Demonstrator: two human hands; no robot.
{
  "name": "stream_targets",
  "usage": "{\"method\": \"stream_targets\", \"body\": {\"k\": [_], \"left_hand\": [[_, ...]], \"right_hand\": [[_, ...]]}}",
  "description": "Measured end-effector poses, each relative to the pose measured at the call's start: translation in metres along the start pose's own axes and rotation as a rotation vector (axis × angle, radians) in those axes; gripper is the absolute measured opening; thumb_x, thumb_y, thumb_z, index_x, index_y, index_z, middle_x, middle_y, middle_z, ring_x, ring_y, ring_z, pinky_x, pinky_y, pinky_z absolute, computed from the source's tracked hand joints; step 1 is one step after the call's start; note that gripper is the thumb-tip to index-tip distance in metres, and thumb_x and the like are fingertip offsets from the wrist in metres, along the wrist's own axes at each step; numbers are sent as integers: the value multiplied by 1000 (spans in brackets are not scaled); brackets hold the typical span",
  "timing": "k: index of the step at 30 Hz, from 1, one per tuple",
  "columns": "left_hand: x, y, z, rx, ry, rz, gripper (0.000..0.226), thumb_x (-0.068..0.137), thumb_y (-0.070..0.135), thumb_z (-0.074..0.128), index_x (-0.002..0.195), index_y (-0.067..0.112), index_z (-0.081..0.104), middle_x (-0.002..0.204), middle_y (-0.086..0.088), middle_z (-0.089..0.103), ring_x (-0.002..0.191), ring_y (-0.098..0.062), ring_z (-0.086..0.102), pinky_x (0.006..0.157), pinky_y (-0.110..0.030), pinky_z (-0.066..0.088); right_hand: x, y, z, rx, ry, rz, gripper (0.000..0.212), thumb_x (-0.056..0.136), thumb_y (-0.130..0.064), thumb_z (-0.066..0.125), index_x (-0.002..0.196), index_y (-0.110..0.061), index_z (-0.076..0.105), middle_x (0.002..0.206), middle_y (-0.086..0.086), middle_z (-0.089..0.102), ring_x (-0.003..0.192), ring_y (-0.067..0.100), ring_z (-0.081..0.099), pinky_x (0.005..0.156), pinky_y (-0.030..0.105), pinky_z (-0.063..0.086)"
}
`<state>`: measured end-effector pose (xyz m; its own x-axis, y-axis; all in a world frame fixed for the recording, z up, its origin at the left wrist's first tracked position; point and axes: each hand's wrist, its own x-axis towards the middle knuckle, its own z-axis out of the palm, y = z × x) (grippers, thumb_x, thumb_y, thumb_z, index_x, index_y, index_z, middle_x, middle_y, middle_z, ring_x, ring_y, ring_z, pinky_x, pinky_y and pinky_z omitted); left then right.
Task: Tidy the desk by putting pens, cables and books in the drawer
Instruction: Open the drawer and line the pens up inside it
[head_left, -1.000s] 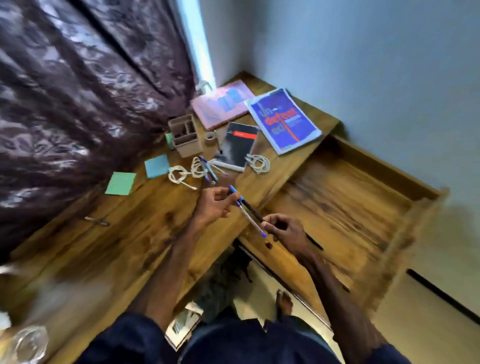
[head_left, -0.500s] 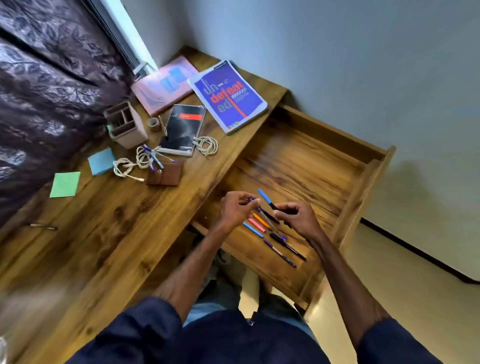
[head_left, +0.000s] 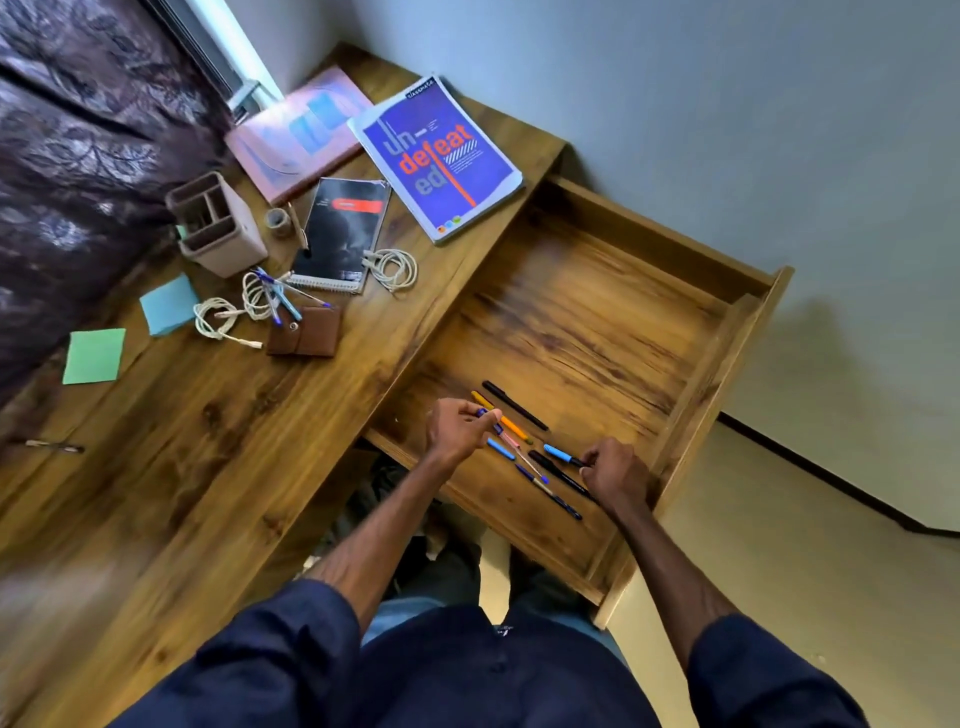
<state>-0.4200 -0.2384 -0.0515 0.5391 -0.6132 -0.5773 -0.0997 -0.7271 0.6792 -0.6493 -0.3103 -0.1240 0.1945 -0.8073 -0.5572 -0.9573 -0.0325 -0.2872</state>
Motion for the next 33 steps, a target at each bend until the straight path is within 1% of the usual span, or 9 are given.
{"method": "stream_targets", "body": {"k": [3, 5, 9, 13, 18, 21, 25, 29, 33], "left_hand": [[0, -3, -1, -3, -8, -2, 13, 85, 27, 81, 83, 20, 70, 81, -7, 76, 75, -23, 77, 70, -41, 65], [0, -4, -1, -9, -7, -11, 13, 86, 26, 80, 86, 18, 70, 83, -8, 76, 76, -23, 77, 70, -40, 65], [1, -3, 0, -12, 5, -26, 21, 86, 26, 80, 98, 11, 71, 88, -7, 75, 74, -19, 76, 64, -30, 64], [-1, -3, 2, 1, -4, -24, 20, 87, 25, 79, 99, 11, 70, 89, -5, 74, 74, -17, 75, 61, -25, 63], [0, -7, 5, -3, -11, -26, 21, 87, 26, 79, 98, 11, 70, 89, -6, 75, 76, -21, 76, 65, -30, 64], [2, -8, 8, -13, -23, -23, 21, 87, 27, 78, 99, 10, 71, 87, -5, 74, 72, -16, 74, 65, -29, 64], [6, -6, 17, -54, -27, -37, 21, 87, 28, 79, 96, 10, 73, 84, -7, 76, 71, -17, 74, 69, -36, 65], [7, 7, 37, -80, -17, -41, 26, 86, 28, 81, 98, 6, 74, 83, -11, 76, 64, -15, 73, 62, -32, 64], [8, 20, 58, -104, -25, -44, 24, 85, 25, 82, 93, 4, 73, 77, -13, 76, 60, -16, 70, 66, -42, 65]], "right_hand": [[1, -2, 7, -27, 19, 9, 16, 88, -21, 76, 103, -21, 72, 95, 0, 75, 79, 12, 70, 60, 20, 50], [1, -1, 11, -32, 5, 19, 14, 88, -19, 75, 101, -20, 72, 93, 1, 74, 75, 12, 68, 58, 21, 50], [3, 3, 16, -40, 13, 9, 14, 86, -21, 76, 98, -22, 70, 92, 0, 71, 80, 15, 68, 69, 32, 60], [4, 3, 16, -47, 11, 0, 14, 87, -20, 76, 99, -22, 69, 92, -1, 71, 82, 14, 67, 69, 29, 57], [3, 2, 14, -37, -11, -11, 17, 86, -19, 77, 101, -21, 69, 98, 0, 71, 87, 15, 68, 74, 29, 58], [2, 1, 11, -14, -4, -29, 19, 87, -18, 76, 105, -19, 70, 102, 2, 71, 90, 15, 68, 74, 28, 57], [-2, -7, 0, 160, 78, -129, 11, 93, -20, 68, 101, -15, 72, 98, 2, 71, 88, 14, 67, 74, 27, 56], [-12, -28, -25, 489, -16, -323, 14, 91, -32, 71, 101, -24, 77, 90, -13, 74, 83, -1, 68, 74, 17, 55], [-7, -29, -35, 456, -18, -355, 16, 84, -27, 80, 99, -24, 79, 91, -12, 77, 79, -2, 69, 73, 22, 59]]}}
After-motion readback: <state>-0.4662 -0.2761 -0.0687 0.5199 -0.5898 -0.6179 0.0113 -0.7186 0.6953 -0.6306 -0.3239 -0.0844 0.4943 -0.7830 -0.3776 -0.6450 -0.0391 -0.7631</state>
